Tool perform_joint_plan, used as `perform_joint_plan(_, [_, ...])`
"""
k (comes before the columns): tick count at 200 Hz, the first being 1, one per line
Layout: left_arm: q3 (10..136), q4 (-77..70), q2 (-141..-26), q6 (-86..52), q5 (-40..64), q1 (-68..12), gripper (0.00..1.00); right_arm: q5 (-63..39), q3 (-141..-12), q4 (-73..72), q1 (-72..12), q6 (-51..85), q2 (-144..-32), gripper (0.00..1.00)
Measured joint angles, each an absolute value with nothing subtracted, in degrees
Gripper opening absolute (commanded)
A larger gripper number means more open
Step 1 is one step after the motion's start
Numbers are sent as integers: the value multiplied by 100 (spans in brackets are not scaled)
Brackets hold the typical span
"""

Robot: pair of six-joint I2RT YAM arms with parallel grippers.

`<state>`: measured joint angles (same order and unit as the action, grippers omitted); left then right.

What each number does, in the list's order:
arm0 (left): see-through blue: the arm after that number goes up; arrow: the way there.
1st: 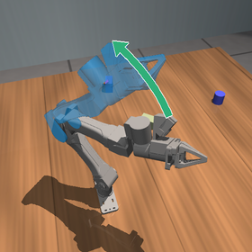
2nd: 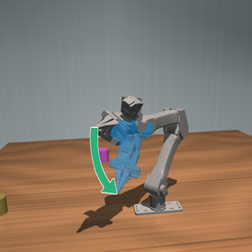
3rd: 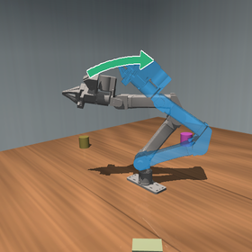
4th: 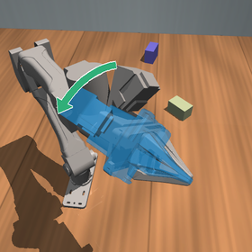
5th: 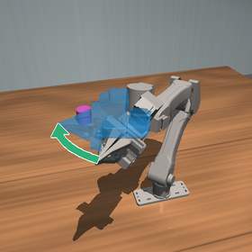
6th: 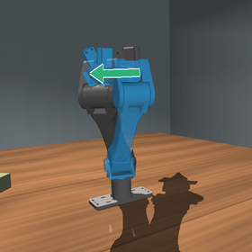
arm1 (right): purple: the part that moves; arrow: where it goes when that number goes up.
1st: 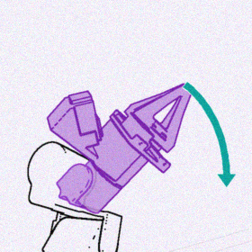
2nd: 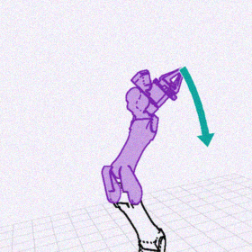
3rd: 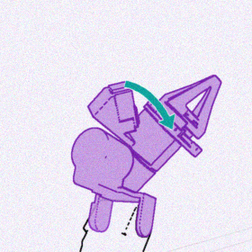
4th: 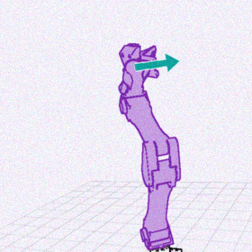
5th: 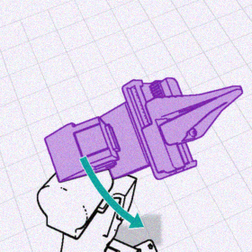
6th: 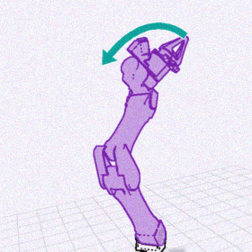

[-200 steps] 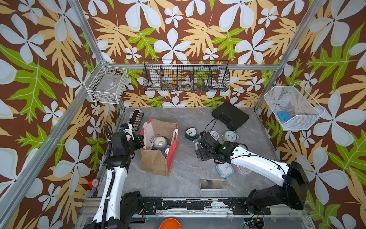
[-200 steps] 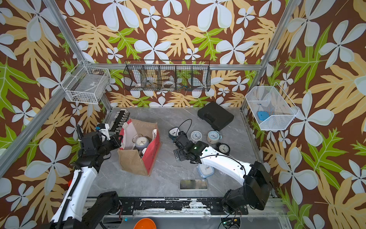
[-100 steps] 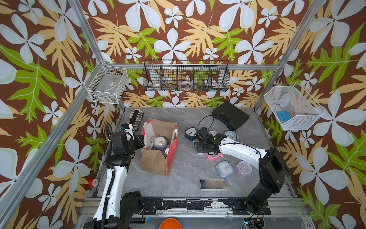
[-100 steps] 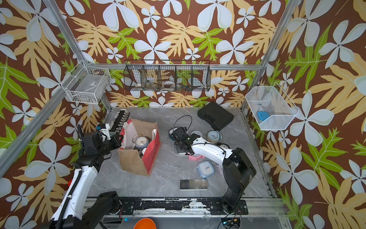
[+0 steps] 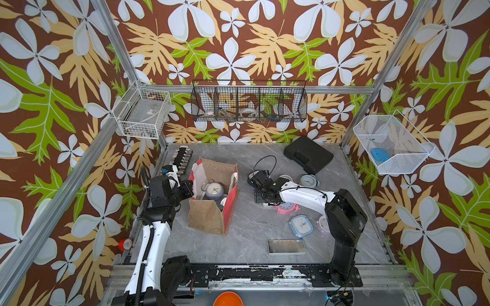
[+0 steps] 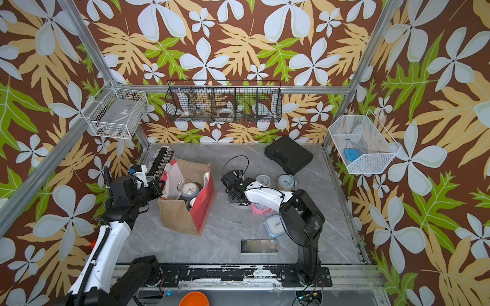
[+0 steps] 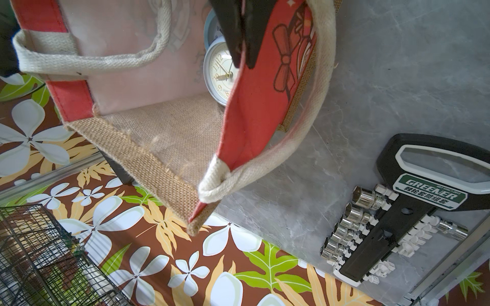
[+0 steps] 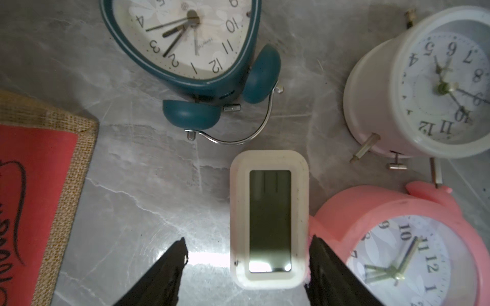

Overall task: Put the alarm clock into the canvas bag
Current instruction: Pick up the alarm from the center of the board.

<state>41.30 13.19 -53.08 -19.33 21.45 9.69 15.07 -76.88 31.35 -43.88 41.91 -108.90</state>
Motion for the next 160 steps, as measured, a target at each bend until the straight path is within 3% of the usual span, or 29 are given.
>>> perform_joint_plan(75, [4130,1319,-5308,-1933,2145,969,0,1664,-7669,3089,-4359,4198,-11177,79])
perform_joint_plan(160, [4130,1321,-5293,-1933,2145,969,0,1568,-7540,2873,-4318,4198,-11330,74])
